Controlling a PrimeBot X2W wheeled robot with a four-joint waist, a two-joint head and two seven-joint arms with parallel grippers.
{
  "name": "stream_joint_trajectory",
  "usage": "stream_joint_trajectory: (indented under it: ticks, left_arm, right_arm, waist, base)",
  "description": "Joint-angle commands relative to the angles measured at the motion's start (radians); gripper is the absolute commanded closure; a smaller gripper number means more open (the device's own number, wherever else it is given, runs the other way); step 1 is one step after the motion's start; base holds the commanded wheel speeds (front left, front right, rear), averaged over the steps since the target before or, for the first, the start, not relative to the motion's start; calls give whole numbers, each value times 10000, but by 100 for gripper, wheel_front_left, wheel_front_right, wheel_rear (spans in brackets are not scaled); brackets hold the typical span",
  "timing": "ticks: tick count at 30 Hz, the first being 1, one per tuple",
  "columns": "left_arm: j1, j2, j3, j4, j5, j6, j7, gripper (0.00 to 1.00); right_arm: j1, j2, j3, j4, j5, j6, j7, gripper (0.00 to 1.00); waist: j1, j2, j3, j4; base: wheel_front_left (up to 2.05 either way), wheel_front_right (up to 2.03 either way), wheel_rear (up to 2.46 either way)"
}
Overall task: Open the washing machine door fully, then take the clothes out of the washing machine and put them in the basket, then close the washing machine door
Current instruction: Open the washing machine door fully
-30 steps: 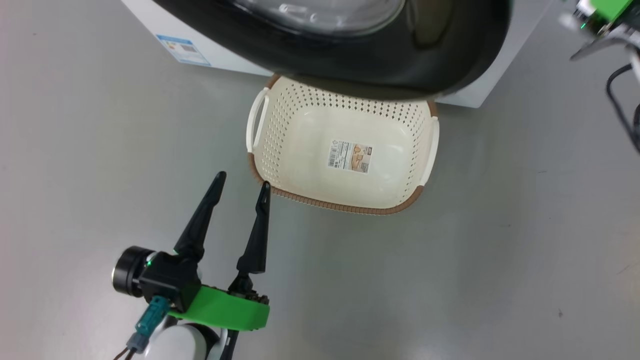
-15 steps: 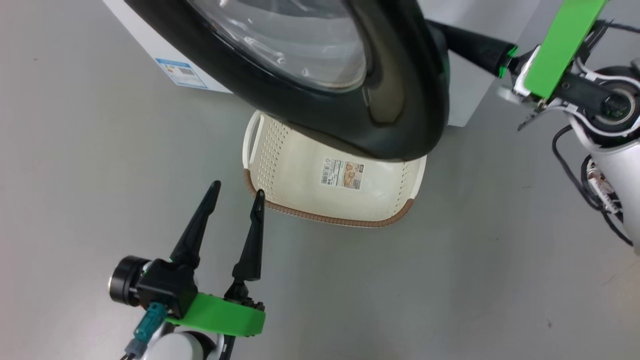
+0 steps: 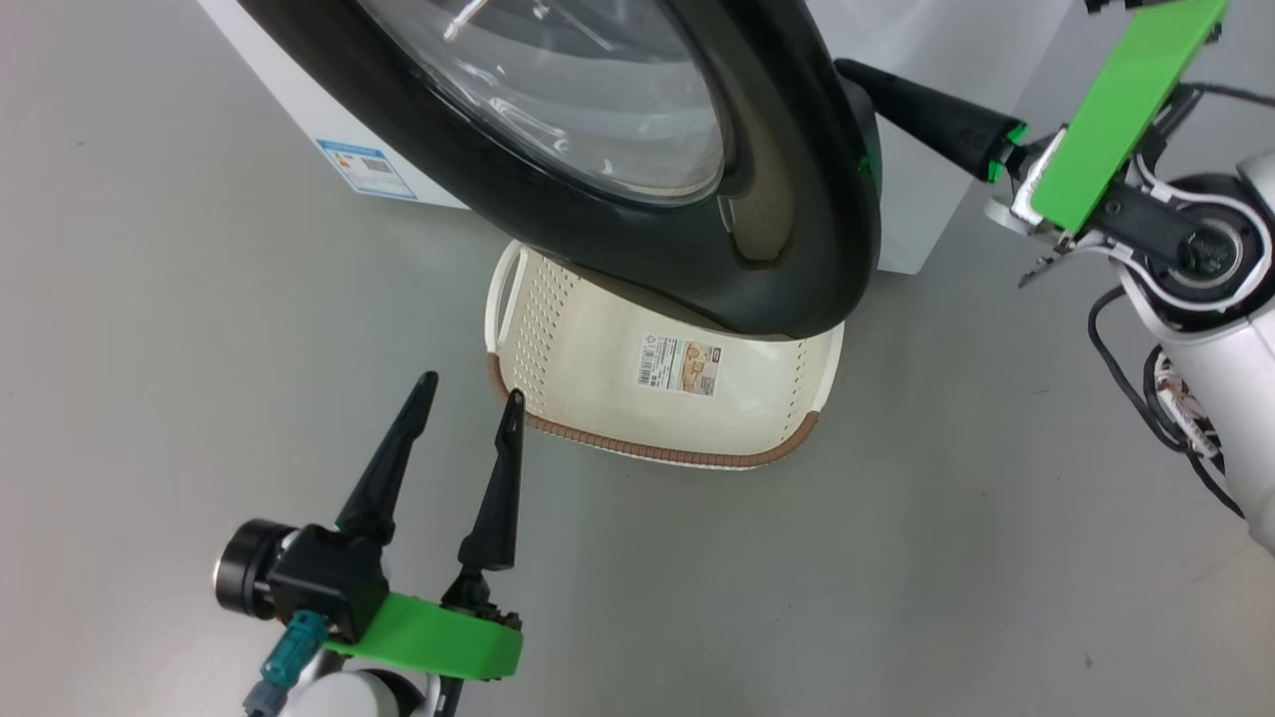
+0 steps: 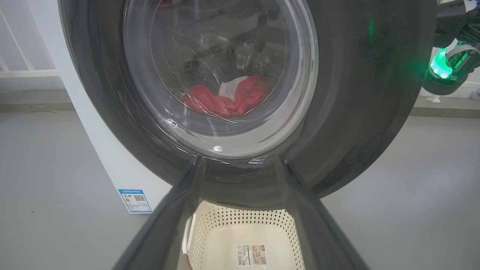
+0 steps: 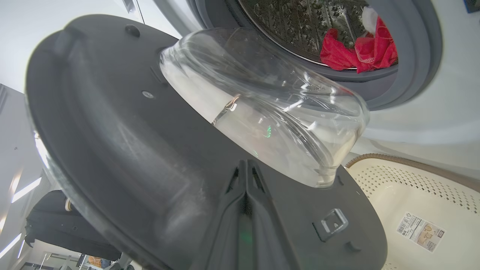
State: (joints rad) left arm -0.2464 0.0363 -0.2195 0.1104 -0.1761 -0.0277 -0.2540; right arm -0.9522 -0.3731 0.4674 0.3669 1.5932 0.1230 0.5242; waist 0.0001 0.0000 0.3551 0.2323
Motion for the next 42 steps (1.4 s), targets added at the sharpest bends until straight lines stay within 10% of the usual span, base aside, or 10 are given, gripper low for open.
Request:
stream_joint_trajectory:
  ticks: [1,9,14,17,42]
  left_arm:
    - [54,139,399,-179,121,-64,-78,0]
    - [182,139,662,-57,264,-241,-78,0]
    - [337,139,874,-35,342,-316,-78,0]
    - [422,139,971,-5,368,-364,-78,0]
    - [1193,139,2029,173,553,-536,-78,0]
  right_arm:
    - [287,1,-73,-220,-219,77,-170,100]
    - [971,-255,-116,-232,-564,77,-878,96]
    - [1566,-430,-30,-303,-645,77,-1299,51]
    - [1954,-557,14,-370,-630,77,-1493,1]
    - [5242,-1387,740,-859,-1280,77,-4857,0]
  waist:
    - [0,0,-64,-12]
    - [0,0,-343,-170]
    - [0,0,-500,-369]
    - [0,0,-590,-472]
    - [0,0,-1273,-1297]
  base:
    - [0,0,0]
    - [0,0,0]
    - [0,0,0]
    - [0,0,0]
    - [0,0,0]
